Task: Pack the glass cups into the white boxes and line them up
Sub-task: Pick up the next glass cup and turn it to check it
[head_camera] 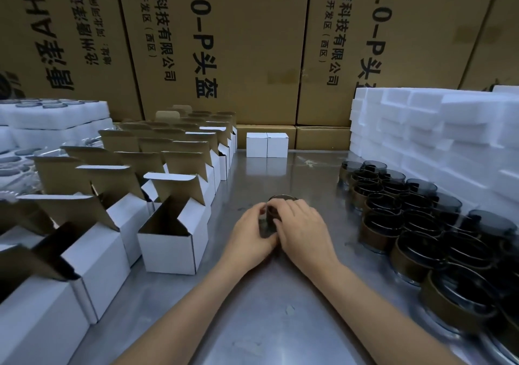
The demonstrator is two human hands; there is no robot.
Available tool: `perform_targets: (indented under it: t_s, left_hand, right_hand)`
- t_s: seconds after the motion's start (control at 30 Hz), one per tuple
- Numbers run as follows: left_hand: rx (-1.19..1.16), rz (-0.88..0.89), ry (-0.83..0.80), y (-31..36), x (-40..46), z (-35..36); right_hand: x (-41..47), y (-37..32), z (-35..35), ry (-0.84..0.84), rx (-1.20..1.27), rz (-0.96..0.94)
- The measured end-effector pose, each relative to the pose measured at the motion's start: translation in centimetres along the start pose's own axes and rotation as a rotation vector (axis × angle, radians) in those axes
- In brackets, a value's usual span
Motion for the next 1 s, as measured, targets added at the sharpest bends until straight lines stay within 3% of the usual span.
perform_targets:
  t_s: [0.1, 0.23, 0.33, 0.4, 0.53, 0.67, 1.0]
  left_hand:
    - [-0.125, 0.0, 0.007, -0.4, -0.2, -0.4]
    - [-0.17, 0.002, -0.029, -0.7, 0.1, -0.5]
    - [-0.143, -0.003, -0.035, -1.1, 0.7, -0.4]
    - [-0.157, 0.006, -0.063, -1.3, 0.9, -0.4]
    - [-0.174, 0.041, -0.151, -1.4, 1.0, -0.5]
    - [-0.152, 0.056, -0.177, -1.4, 0.9, -0.6]
    - [-0.208, 0.185, -0.028, -0.4, 0.6, -1.0]
  right_hand:
    - [-0.9, -0.7, -0.5, 0.027, 0.171, -0.043]
    - [-0.8, 0.7, -0.9, 0.128, 0.586, 0.212]
    - [-0.5, 2.4, -1.0, 0.001, 0.909, 0.485]
    - [-0.3, 3.1, -0.9, -0.109, 1.025, 0.535]
    - [-0.3, 3.3, -0.7, -0.2, 0.983, 0.445]
    - [-0.4, 3.2, -0.7, -0.17, 0.872, 0.395]
    - [-0.5, 3.2, -0.6, 0.029, 0.666, 0.165]
Point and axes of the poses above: each hand's wrist, its own x-axis towards the middle knuckle, its own z-axis out of the palm, y = z × x, the point moved 1 cm from there along x, towards the middle knuckle, and after that the axes turned 12 degrees about x, right-handed, at the moved point
